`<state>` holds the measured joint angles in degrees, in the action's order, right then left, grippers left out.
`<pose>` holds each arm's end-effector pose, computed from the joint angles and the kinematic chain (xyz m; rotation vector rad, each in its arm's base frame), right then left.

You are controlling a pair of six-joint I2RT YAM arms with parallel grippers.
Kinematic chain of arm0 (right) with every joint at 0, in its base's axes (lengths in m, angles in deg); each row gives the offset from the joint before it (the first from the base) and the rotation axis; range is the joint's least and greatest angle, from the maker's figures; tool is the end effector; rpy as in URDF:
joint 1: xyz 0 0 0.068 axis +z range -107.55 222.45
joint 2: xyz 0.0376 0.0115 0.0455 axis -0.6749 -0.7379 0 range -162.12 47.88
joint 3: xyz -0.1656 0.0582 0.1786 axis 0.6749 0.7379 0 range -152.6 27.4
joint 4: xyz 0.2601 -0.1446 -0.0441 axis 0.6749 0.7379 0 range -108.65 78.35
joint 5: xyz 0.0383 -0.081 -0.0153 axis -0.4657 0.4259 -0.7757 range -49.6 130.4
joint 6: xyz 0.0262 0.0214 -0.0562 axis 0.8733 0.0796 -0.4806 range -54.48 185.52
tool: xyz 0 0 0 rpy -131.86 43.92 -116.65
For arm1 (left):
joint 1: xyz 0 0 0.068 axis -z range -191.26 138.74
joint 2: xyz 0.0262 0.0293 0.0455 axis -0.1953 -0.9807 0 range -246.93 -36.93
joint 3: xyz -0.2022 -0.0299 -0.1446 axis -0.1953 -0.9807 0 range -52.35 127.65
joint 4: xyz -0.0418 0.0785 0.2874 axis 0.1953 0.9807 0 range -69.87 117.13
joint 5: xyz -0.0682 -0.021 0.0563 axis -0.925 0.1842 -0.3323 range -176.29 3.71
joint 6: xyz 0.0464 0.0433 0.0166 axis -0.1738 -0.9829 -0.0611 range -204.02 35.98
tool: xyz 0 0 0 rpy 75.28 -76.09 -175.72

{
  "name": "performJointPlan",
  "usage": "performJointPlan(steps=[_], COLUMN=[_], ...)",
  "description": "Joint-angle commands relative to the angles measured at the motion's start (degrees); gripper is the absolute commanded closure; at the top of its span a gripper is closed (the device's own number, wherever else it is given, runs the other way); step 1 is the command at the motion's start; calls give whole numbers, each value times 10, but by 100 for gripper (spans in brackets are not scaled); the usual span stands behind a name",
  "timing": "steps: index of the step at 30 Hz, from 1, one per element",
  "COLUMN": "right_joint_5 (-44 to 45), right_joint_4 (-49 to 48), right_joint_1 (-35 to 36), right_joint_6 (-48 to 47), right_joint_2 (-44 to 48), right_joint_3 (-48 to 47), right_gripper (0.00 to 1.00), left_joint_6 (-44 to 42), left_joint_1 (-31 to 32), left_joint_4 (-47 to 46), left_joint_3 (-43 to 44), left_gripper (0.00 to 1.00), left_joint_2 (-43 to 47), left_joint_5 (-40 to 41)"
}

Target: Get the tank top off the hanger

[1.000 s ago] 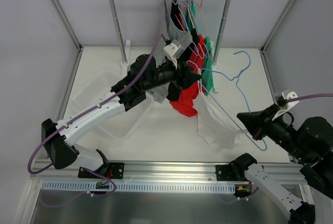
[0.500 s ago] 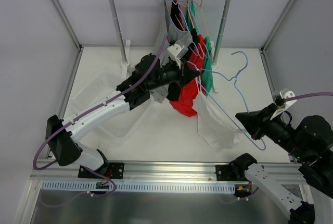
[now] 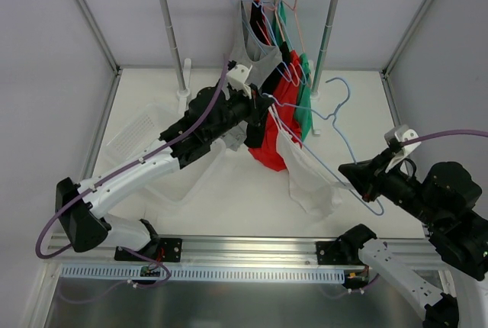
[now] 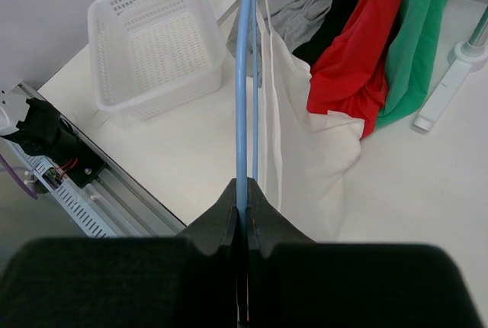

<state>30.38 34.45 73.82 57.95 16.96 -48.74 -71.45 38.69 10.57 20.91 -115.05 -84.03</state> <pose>0.0776 0.0578 0.4658 -0.6983 1.5801 0.4572 0.2501 -0.2945 0.3949 0.4647 1.4769 -0.8460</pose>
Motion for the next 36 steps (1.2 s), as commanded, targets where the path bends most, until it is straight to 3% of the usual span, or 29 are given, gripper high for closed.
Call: performJointPlan(steps=[1, 5, 9, 15, 24, 28, 36], right_joint_5=[-33, -47, -61, -43, 4, -2, -12], right_joint_4=[-34, -41, -65, -128, -131, -147, -162], right_joint_1=[-2, -1, -1, -1, -1, -1, 0], right_joint_6=[-28, -42, -45, -31, -38, -34, -45], right_joint_2=[-1, 15, 44, 88, 131, 136, 150], right_joint_3=[1, 11, 29, 67, 66, 78, 65], right_gripper=[100, 100, 100, 100, 100, 100, 100], left_joint_6=[-2, 24, 43, 71, 176, 179, 201], left_joint_1=[6, 5, 3, 2, -42, -47, -51], left_joint_4=[17, 53, 86, 93, 125, 123, 124], left_joint_3=[3, 7, 19, 18, -1, 2, -2], left_gripper=[100, 100, 100, 100, 100, 100, 100], left_joint_2=[32, 51, 57, 55, 79, 66, 52], left_joint_5=[111, 196, 230, 171, 149, 94, 92])
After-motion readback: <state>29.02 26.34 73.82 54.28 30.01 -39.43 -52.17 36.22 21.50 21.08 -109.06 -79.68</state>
